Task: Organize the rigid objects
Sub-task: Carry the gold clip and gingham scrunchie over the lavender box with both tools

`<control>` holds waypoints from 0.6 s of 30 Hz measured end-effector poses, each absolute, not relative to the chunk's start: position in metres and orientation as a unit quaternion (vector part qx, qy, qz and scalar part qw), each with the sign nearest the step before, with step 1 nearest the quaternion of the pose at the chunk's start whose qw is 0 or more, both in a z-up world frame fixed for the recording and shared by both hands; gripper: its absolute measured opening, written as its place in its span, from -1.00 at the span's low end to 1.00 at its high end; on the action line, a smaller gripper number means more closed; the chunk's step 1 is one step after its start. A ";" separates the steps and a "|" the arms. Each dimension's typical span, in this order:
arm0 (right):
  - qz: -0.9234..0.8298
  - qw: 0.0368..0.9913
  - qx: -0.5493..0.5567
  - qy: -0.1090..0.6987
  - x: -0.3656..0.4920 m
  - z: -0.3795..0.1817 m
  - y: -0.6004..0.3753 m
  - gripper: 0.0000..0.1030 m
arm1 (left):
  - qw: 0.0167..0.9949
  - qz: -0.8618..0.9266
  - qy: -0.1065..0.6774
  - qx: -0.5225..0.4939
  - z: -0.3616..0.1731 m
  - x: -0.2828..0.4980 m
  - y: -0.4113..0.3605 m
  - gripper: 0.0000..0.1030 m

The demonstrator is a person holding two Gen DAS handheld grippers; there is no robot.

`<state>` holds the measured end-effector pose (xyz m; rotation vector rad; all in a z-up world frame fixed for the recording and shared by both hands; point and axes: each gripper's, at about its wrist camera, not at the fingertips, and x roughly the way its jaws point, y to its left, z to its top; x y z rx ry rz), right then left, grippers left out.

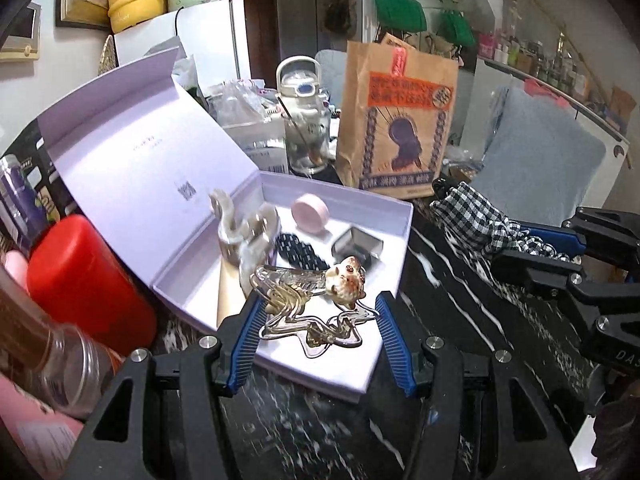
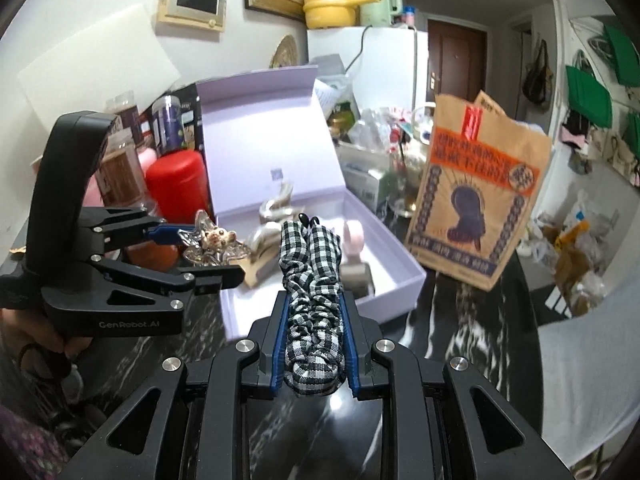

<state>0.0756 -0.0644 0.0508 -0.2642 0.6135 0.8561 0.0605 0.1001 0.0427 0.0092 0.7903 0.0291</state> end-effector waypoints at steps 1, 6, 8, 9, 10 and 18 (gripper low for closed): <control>0.409 0.856 -0.125 0.289 0.078 0.053 -0.063 -0.55 | 0.925 0.017 0.380 0.006 0.045 0.065 0.102 0.08; 0.413 0.859 -0.121 0.277 0.096 0.061 -0.052 -0.55 | 0.930 0.021 0.367 0.001 0.053 0.082 0.108 0.08; 0.415 0.860 -0.121 0.271 0.102 0.064 -0.047 -0.55 | 0.932 0.022 0.362 0.005 0.055 0.089 0.110 0.08; 0.416 0.860 -0.122 0.269 0.106 0.065 -0.044 -0.55 | 0.932 0.023 0.361 0.006 0.055 0.091 0.110 0.08; 0.416 0.861 -0.122 0.265 0.110 0.067 -0.041 -0.55 | 0.933 0.024 0.358 0.006 0.057 0.096 0.112 0.08; 0.432 0.860 -0.111 0.249 0.140 0.076 -0.018 -0.55 | 0.939 0.036 0.343 0.014 0.061 0.122 0.117 0.08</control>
